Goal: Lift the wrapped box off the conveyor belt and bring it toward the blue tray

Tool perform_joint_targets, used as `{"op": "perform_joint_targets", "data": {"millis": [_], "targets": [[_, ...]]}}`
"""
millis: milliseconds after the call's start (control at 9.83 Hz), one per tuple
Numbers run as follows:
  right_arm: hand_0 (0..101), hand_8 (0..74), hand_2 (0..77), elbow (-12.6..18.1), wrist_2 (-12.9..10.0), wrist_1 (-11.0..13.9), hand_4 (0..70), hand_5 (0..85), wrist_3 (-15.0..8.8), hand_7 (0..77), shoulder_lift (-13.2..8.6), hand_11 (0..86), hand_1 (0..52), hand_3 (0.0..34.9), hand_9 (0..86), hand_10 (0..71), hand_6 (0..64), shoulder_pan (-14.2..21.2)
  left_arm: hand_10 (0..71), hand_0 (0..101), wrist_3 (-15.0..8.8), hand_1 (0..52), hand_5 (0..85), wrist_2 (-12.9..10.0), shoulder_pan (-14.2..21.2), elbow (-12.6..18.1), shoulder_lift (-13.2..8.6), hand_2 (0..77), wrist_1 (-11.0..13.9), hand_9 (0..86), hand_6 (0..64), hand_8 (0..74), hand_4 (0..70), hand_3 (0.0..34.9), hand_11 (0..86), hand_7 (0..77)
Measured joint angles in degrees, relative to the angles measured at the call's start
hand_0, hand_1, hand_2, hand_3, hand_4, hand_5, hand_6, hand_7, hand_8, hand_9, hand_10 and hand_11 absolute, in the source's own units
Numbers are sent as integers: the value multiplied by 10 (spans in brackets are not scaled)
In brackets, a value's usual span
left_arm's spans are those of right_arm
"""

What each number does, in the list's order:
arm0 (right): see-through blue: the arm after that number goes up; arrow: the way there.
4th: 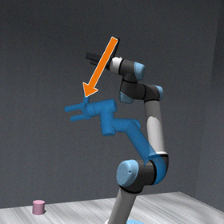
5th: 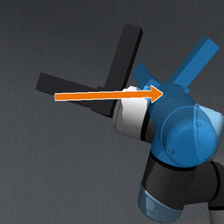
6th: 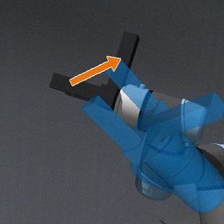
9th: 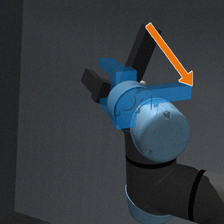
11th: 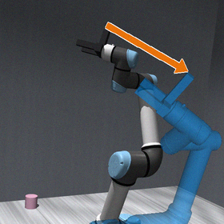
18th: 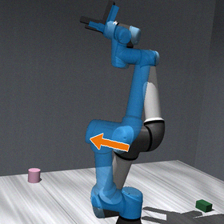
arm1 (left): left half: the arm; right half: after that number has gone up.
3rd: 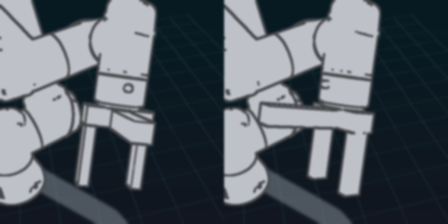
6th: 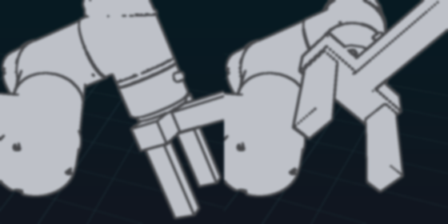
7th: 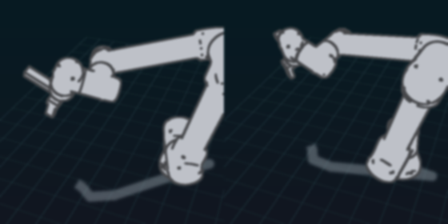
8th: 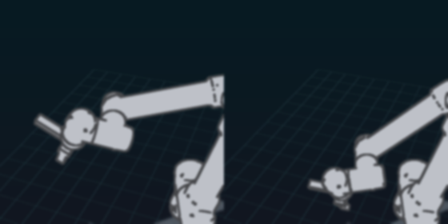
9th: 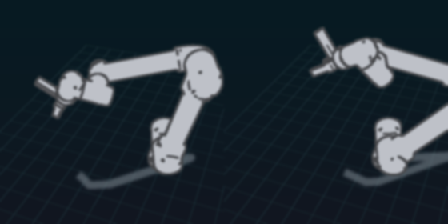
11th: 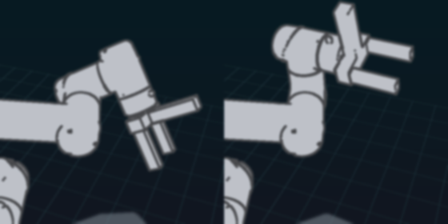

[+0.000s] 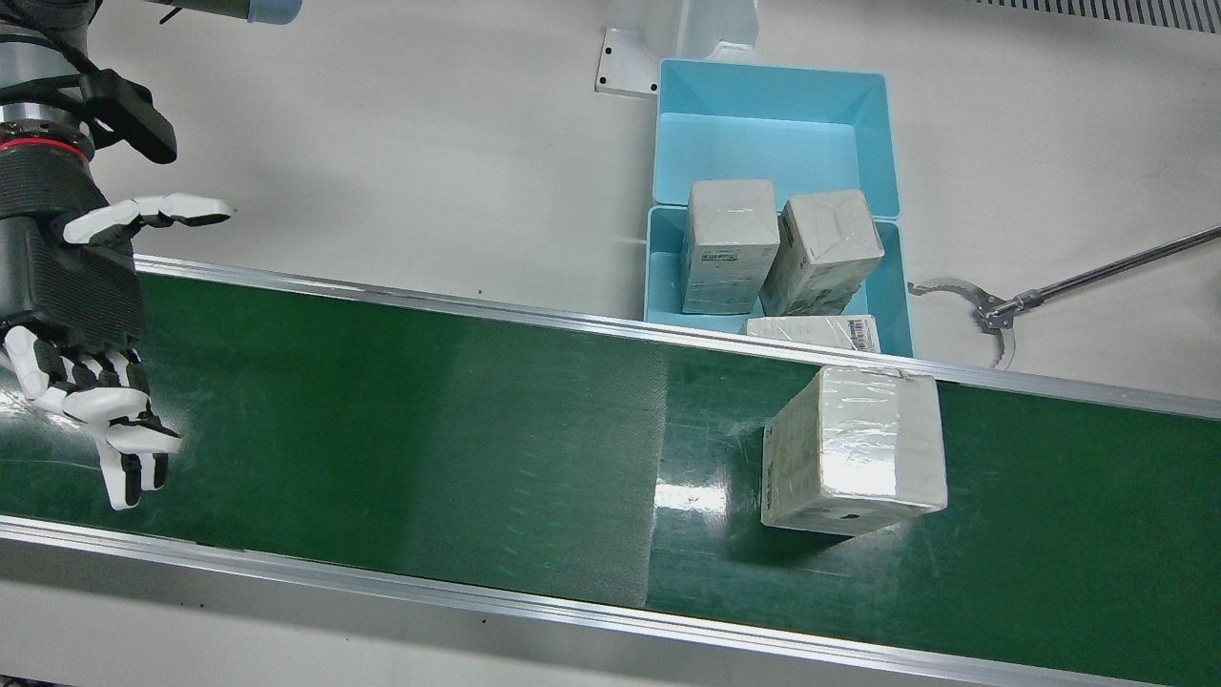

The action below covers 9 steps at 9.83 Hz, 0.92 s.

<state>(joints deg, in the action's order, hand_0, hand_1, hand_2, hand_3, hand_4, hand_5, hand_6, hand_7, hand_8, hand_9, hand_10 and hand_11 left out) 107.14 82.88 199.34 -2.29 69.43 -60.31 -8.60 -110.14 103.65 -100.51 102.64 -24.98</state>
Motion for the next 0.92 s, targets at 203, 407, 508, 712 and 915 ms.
{"op": "perform_joint_targets", "data": {"millis": [203,407,508,712,915], "targets": [[471,0,164,0,0,0,93,344,0,251,1,11,125,212,49,0,27,0,5,0,0,0,11,0,0,0,0,11,0,0,0,0,0,0,0,5],[472,0,158,0,0,0,93,344,0,251,1,11,136,214,49,0,27,0,5,0,0,0,11,0,0,0,0,5,0,0,0,0,0,0,0,0],[472,0,158,0,0,0,93,344,1,251,1,11,136,207,49,0,27,-1,5,0,0,0,11,0,0,0,0,5,0,0,0,0,0,0,0,5],[472,0,164,2,0,0,93,344,0,251,1,11,136,207,49,0,27,0,0,0,0,0,11,0,0,0,0,11,0,0,0,0,0,0,0,0],[471,0,164,3,1,1,93,344,-1,251,1,11,136,201,49,0,27,0,5,0,0,0,11,0,0,0,0,11,0,0,0,0,0,0,0,0]]}}
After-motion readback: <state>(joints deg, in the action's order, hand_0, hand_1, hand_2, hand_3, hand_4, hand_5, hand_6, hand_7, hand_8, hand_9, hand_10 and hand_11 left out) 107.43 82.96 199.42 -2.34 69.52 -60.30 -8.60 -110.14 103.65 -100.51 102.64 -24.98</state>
